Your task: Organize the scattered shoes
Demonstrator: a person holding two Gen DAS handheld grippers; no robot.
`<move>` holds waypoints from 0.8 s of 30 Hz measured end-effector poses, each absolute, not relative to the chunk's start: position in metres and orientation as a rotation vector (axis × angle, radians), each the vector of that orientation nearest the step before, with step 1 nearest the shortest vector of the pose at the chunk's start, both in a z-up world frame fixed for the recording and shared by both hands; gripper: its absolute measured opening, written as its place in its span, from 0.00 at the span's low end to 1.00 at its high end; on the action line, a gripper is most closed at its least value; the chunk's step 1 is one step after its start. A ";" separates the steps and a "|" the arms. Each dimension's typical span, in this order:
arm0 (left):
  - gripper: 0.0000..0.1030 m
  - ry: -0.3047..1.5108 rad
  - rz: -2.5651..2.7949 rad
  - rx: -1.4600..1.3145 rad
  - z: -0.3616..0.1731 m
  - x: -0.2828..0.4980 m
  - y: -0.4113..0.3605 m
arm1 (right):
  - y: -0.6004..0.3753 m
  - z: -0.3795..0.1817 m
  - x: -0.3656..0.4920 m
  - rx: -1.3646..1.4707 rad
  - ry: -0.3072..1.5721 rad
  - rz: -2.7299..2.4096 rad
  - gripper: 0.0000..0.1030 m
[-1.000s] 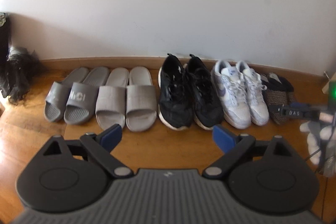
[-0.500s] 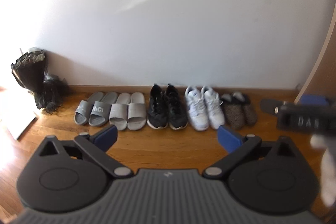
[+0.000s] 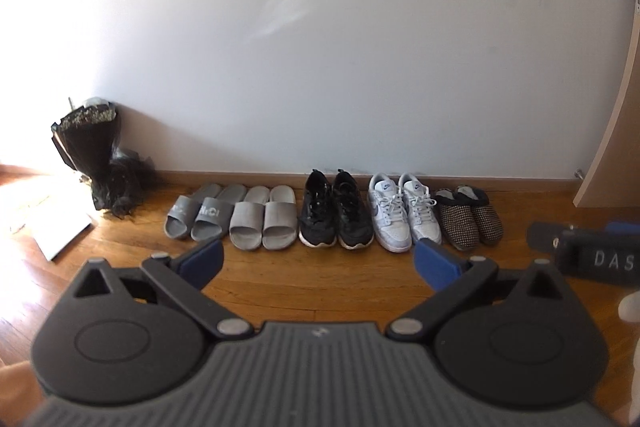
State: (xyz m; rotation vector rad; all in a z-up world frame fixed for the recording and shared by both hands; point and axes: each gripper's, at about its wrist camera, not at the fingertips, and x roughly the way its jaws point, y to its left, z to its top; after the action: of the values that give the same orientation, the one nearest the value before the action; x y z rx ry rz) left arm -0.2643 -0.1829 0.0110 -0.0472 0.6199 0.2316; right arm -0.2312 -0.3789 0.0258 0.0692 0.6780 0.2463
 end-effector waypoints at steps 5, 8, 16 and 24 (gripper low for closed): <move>1.00 0.611 0.217 -0.058 0.011 -0.262 -0.184 | -0.369 0.025 -0.228 0.051 0.656 0.241 0.99; 1.00 0.610 0.221 -0.066 0.011 -0.262 -0.184 | -0.363 0.022 -0.225 0.046 0.663 0.242 0.99; 1.00 0.615 0.224 -0.069 0.009 -0.269 -0.186 | -0.352 0.024 -0.229 0.044 0.662 0.248 0.99; 1.00 0.617 0.220 -0.064 0.009 -0.272 -0.182 | -0.348 0.026 -0.233 0.047 0.654 0.250 0.99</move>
State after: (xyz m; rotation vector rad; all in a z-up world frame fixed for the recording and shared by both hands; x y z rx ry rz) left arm -0.2724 -0.1822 0.0087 -0.0645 0.6165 0.2200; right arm -0.2326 -0.3478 0.0262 0.0471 0.6540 0.2503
